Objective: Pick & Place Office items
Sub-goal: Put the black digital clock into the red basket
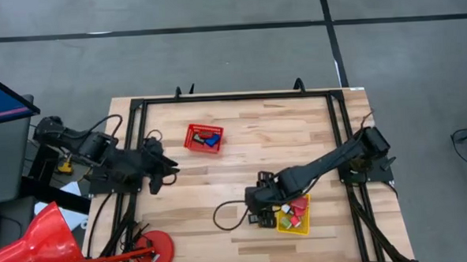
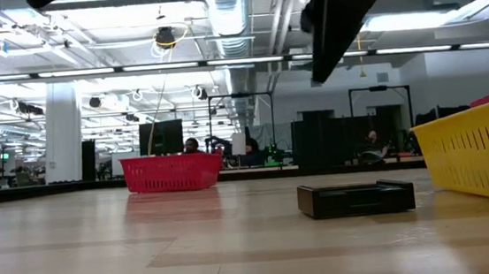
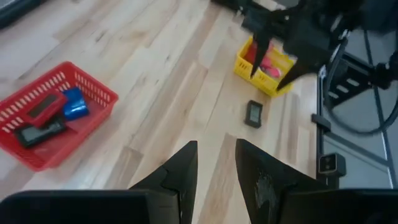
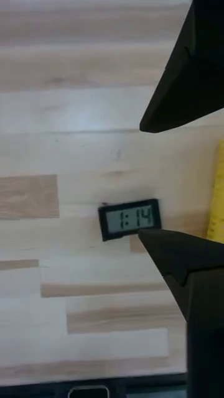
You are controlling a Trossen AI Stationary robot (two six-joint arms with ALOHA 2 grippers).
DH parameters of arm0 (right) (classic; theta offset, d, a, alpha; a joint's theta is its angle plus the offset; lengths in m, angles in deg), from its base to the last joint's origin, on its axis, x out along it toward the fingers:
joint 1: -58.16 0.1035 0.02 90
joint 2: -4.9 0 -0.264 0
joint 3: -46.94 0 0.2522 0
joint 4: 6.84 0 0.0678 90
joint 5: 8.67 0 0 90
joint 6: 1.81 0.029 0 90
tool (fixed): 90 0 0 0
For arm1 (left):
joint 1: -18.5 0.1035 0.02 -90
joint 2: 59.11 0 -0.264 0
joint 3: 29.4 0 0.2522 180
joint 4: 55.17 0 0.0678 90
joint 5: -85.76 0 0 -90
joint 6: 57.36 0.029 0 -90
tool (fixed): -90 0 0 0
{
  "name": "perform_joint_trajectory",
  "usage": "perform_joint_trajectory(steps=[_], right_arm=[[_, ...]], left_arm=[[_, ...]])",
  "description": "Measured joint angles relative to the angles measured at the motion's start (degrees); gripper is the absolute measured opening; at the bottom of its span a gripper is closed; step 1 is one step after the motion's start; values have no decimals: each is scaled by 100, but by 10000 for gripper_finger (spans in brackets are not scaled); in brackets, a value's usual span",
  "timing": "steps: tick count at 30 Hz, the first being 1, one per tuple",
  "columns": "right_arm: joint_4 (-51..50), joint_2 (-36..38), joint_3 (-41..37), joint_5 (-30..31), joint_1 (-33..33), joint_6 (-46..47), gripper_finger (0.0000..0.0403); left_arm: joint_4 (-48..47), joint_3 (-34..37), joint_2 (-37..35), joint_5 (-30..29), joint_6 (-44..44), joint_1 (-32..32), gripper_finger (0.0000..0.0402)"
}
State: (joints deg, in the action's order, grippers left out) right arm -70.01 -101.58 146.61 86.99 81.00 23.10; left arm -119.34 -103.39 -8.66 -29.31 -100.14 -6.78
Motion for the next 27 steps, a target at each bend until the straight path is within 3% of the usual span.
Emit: perform_joint_trajectory(steps=[9,15,22,27], right_arm=[[330,-776,-4,-471,139,-89,260],[568,-822,0,-565,219,-151,260],[778,-1106,-7,-471,127,-441,260],[752,-1308,-4,-427,-15,-536,260]], left_arm=[[-540,0,-317,-226,178,-279,104],[-867,0,-740,-523,244,-153,104],[-811,117,-834,-592,175,-172,104],[-260,442,-811,-404,48,-296,104]])
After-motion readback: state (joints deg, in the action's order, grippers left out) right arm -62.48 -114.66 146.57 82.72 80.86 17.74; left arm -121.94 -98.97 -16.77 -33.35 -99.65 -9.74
